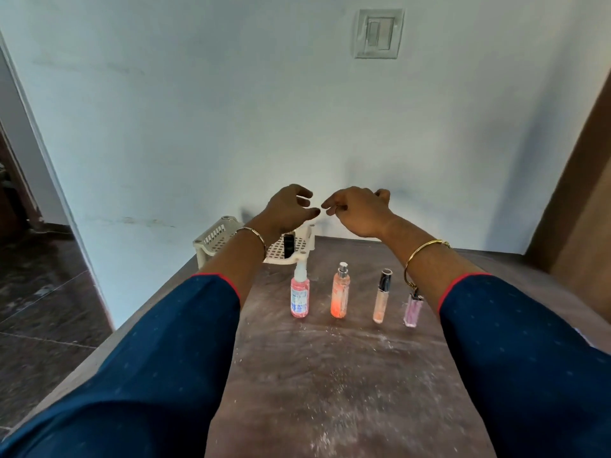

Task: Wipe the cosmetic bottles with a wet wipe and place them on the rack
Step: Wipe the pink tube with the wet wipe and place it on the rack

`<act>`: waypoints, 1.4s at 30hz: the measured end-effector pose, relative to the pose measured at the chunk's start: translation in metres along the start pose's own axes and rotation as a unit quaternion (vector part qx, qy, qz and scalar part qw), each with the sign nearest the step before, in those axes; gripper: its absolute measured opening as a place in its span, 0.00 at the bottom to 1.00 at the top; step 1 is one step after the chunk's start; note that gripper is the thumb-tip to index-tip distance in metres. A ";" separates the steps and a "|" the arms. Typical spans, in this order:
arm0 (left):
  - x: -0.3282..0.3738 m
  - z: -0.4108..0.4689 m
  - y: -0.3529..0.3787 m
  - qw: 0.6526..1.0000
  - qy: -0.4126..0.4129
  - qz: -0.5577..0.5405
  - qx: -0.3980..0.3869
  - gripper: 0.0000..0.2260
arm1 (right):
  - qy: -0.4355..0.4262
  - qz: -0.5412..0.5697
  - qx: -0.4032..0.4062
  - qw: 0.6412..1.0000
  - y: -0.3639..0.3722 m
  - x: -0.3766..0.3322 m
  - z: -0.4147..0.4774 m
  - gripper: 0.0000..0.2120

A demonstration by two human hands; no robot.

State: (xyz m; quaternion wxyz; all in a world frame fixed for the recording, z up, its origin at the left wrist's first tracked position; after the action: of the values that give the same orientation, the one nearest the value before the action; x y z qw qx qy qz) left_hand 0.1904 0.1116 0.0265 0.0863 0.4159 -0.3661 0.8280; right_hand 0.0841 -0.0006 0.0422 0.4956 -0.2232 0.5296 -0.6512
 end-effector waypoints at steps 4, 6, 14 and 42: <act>0.029 -0.030 0.030 1.000 0.004 0.007 -0.027 0.18 | 0.005 0.059 -0.002 0.998 -0.010 0.018 -0.038 0.17; 0.040 -0.044 0.046 0.999 0.003 -0.010 -0.042 0.19 | 0.009 0.117 0.002 0.993 -0.014 0.035 -0.056 0.15; 0.081 -0.074 0.102 0.997 0.016 -0.039 -0.060 0.14 | 0.107 0.236 0.078 0.963 -0.043 0.115 -0.120 0.11; 0.063 -0.032 0.170 0.888 0.181 0.349 -0.240 0.13 | 0.198 0.294 0.086 0.931 0.039 0.191 -0.139 0.07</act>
State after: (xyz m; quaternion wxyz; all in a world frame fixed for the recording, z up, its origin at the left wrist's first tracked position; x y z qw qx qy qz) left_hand 0.0539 0.0014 -0.0294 -0.0457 0.0708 -0.6534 0.7523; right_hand -0.0916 -0.1018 -0.0856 0.5672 0.1198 0.6006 -0.5507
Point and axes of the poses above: each hand's wrist, its own z-axis towards the middle knuckle, its own y-axis out of the palm, x = y × z, the point moved 2 cm from there along z, towards the middle knuckle, and after that the axes turned 7 degrees about y, right-handed, at the moved point
